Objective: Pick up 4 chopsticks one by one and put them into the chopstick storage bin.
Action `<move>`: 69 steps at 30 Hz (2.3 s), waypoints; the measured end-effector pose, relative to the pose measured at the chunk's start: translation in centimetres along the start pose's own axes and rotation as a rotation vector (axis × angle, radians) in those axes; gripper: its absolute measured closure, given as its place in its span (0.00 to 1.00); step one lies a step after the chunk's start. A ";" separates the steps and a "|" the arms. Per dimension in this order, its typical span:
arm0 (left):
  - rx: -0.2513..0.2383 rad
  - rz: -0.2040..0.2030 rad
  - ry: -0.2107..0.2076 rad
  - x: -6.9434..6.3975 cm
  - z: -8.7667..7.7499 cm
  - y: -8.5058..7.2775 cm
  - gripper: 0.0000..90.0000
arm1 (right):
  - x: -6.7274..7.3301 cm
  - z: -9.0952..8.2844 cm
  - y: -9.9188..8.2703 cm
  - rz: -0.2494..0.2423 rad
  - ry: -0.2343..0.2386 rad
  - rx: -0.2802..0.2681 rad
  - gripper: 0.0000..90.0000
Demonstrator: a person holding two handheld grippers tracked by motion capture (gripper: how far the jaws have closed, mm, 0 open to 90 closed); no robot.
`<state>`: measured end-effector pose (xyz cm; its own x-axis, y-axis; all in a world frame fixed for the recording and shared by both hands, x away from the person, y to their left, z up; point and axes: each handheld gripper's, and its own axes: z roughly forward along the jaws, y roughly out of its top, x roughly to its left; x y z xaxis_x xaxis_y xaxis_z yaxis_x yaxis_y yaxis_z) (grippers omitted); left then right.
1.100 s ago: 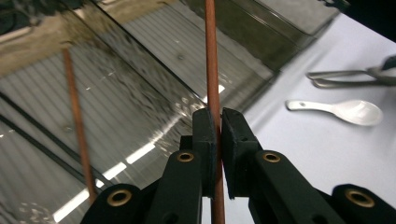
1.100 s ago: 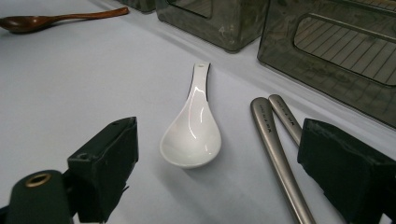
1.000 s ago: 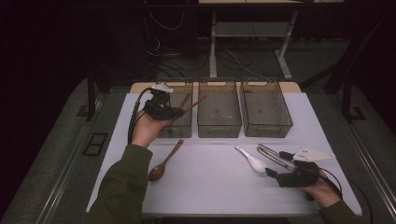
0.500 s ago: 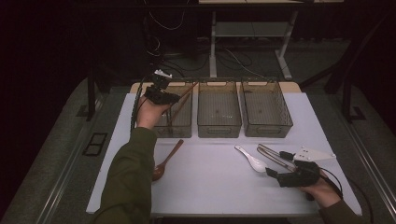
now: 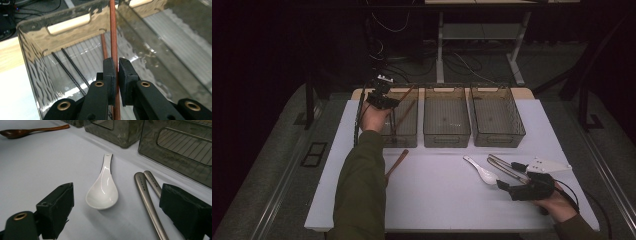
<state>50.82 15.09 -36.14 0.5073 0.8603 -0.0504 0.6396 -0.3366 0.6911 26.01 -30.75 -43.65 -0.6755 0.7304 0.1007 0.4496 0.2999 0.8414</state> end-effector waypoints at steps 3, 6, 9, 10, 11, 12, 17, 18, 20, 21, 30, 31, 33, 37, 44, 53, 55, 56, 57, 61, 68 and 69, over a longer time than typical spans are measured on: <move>0.011 -0.006 0.007 -0.1 0.7 0.0 0.93 | 0.0 0.0 0.0 0.002 0.000 0.000 0.14; 0.019 -0.010 0.016 -0.2 1.2 0.0 0.93 | 0.0 0.0 0.0 0.002 0.000 -0.001 0.14; 0.033 -0.008 0.022 -0.2 1.6 -0.1 0.93 | 0.0 0.0 0.0 0.001 -0.001 -0.003 0.14; 0.037 -0.008 0.029 -0.3 1.8 -0.1 0.93 | -0.1 0.0 0.0 0.001 -0.001 -0.002 0.14; 0.038 -0.006 0.038 -0.4 1.8 -0.1 0.93 | -0.1 -0.1 0.0 0.002 -0.001 -0.002 0.14; 0.041 -0.004 0.046 -0.4 1.9 -0.2 0.92 | -0.1 -0.1 0.0 0.002 -0.002 -0.002 0.14; 0.036 0.005 0.055 -0.5 2.0 -0.2 0.80 | -0.1 -0.1 0.0 0.000 0.000 -0.002 0.14; 0.031 0.007 0.053 -0.6 1.9 -0.2 0.78 | -0.1 -0.1 0.0 -0.001 0.000 -0.001 0.14; 0.019 0.017 0.050 -0.7 1.8 -0.1 0.74 | -0.1 -0.1 0.0 0.000 0.000 -0.001 0.14; 0.012 0.013 0.044 -0.8 1.6 0.0 0.72 | -0.1 -0.1 0.0 0.000 0.000 -0.001 0.14; -0.028 0.028 -0.044 -1.3 0.0 0.3 0.58 | -0.1 -0.1 0.0 -0.001 -0.003 0.002 0.14; -0.032 0.026 -0.059 -1.4 -0.2 0.3 0.56 | -0.1 -0.1 0.0 0.000 -0.002 0.002 0.14; -0.038 0.035 -0.080 -1.7 -0.6 0.2 0.54 | -0.1 -0.1 0.0 0.000 -0.002 0.001 0.14; -0.057 0.054 -0.114 -2.3 -1.5 0.0 0.49 | -0.1 -0.1 0.0 0.000 -0.003 0.002 0.14; -0.077 0.116 -0.160 -3.6 -2.8 -0.7 0.42 | 0.0 0.0 0.0 0.000 -0.004 0.002 0.14; -0.106 0.159 -0.242 -5.8 -4.5 -2.4 0.34 | 0.0 -0.1 0.0 -0.001 -0.003 0.001 0.14; -0.107 0.177 -0.256 -6.3 -4.8 -3.0 0.32 | 0.0 -0.1 0.0 -0.002 -0.003 0.001 0.14; -0.111 0.180 -0.261 -6.6 -4.9 -3.2 0.31 | 0.0 -0.1 0.0 -0.003 -0.002 0.002 0.14; -0.108 0.191 -0.265 -6.9 -5.0 -3.5 0.30 | 0.0 -0.1 0.0 -0.002 -0.002 0.002 0.14; -0.120 0.217 -0.281 -7.9 -5.4 -4.5 0.27 | 0.1 -0.1 0.0 -0.002 -0.002 0.002 0.14; -0.163 0.235 -0.304 -9.1 -6.6 -6.7 0.24 | 0.0 -0.1 0.0 -0.002 -0.002 0.002 0.14; -0.166 0.240 -0.302 -9.2 -6.7 -6.9 0.23 | 0.1 -0.1 0.0 -0.001 -0.003 0.002 0.14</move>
<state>37.85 12.06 -35.63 0.7929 0.6058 -0.0661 0.3934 -0.4260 0.8147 25.95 -30.73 -43.58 -0.6745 0.7317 0.0981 0.4497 0.3019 0.8406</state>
